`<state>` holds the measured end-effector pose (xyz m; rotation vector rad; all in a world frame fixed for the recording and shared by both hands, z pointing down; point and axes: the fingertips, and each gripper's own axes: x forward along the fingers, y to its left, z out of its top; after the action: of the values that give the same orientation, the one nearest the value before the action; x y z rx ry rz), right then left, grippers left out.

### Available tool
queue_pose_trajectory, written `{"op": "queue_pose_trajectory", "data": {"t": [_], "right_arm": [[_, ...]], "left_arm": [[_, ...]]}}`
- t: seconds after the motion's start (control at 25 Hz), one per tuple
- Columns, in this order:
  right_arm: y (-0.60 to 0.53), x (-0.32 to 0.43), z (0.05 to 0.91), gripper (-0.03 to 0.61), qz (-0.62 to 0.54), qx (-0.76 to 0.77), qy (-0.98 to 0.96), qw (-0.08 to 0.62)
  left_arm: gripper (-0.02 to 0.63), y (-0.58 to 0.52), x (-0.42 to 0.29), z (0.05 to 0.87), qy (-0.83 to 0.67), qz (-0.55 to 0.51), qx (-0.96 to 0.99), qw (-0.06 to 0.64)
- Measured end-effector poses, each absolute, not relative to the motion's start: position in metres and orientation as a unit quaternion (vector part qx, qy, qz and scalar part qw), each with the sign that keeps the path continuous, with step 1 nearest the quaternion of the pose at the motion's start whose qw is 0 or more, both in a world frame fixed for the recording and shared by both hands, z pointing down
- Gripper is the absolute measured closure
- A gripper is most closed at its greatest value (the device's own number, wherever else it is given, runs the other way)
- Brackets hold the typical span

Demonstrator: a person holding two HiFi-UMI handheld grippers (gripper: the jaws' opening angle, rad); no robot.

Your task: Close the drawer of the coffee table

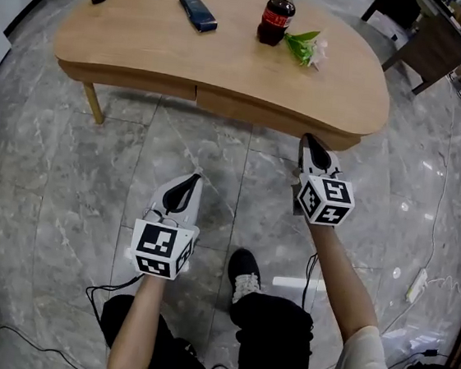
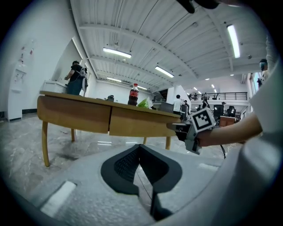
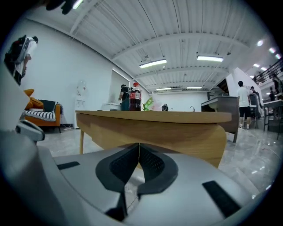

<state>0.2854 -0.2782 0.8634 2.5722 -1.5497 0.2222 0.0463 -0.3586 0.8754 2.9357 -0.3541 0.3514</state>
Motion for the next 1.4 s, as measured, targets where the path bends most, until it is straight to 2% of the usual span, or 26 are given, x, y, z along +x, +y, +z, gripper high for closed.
{"op": "queue_pose_trajectory", "data": {"t": [0.16,0.28,0.48,0.72,1.0,1.4], "right_arm": [[-0.275,0.291,0.848,0.561,0.087,0.834,-0.539,0.081],[-0.246,0.273,0.839,0.561,0.153,0.826,-0.536,0.086],[-0.206,0.248,0.784,0.561,0.208,0.807,-0.540,0.115],[-0.163,0.229,0.709,0.561,0.255,0.791,-0.540,0.131],[-0.129,0.203,0.608,0.561,0.314,0.800,-0.508,0.048],[-0.073,0.114,0.489,0.561,0.312,0.819,-0.482,0.004]], "left_arm": [[0.606,-0.383,0.062,0.830,-0.131,0.119,0.982,0.070],[0.606,-0.374,0.053,0.791,-0.131,0.163,0.974,0.088],[0.606,-0.356,0.058,0.693,-0.122,0.190,0.966,0.122],[0.606,-0.327,0.074,0.586,-0.100,0.204,0.967,0.117],[0.606,-0.274,0.060,0.482,-0.073,0.214,0.969,0.096],[0.606,-0.198,-0.003,0.411,-0.041,0.237,0.967,0.083]]}}
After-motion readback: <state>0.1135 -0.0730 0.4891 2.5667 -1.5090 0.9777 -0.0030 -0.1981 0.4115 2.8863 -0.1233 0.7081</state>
